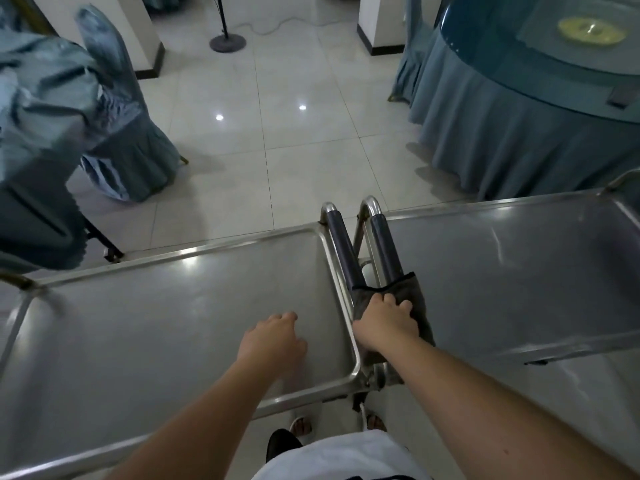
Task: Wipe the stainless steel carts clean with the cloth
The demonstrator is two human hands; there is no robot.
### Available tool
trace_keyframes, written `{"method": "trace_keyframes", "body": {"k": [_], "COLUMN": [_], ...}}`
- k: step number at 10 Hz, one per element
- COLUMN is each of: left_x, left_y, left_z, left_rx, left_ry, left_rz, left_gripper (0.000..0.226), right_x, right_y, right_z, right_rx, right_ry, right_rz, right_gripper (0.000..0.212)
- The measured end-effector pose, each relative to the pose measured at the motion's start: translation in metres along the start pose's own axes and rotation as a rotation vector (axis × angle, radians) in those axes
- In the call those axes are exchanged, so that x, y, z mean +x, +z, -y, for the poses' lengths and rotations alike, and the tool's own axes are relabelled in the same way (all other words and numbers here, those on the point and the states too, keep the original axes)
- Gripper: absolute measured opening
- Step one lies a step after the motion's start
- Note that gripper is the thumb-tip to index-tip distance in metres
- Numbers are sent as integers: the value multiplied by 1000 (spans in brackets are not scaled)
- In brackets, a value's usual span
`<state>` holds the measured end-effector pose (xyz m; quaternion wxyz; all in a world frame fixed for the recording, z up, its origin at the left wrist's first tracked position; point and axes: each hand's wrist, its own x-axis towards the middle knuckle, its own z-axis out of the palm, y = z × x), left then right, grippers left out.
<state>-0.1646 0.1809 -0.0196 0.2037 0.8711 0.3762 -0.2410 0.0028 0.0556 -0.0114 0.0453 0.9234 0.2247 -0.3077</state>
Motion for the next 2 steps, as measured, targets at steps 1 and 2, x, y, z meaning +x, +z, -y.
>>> {"method": "trace_keyframes", "body": {"k": [1,2], "left_x": [1,0], "left_y": [-16,-34], "left_z": [-3,-8], "left_rx": [1,22], "left_ry": [13,25], "left_rz": [-40,-124], "left_gripper": [62,60], "right_x": [0,-5], "right_y": [-19,-39], "right_z": [-4,-2], "right_rx": [20,49], "right_ry": [-44,-120], "right_rz": [17,2], "right_gripper": [71,69]}}
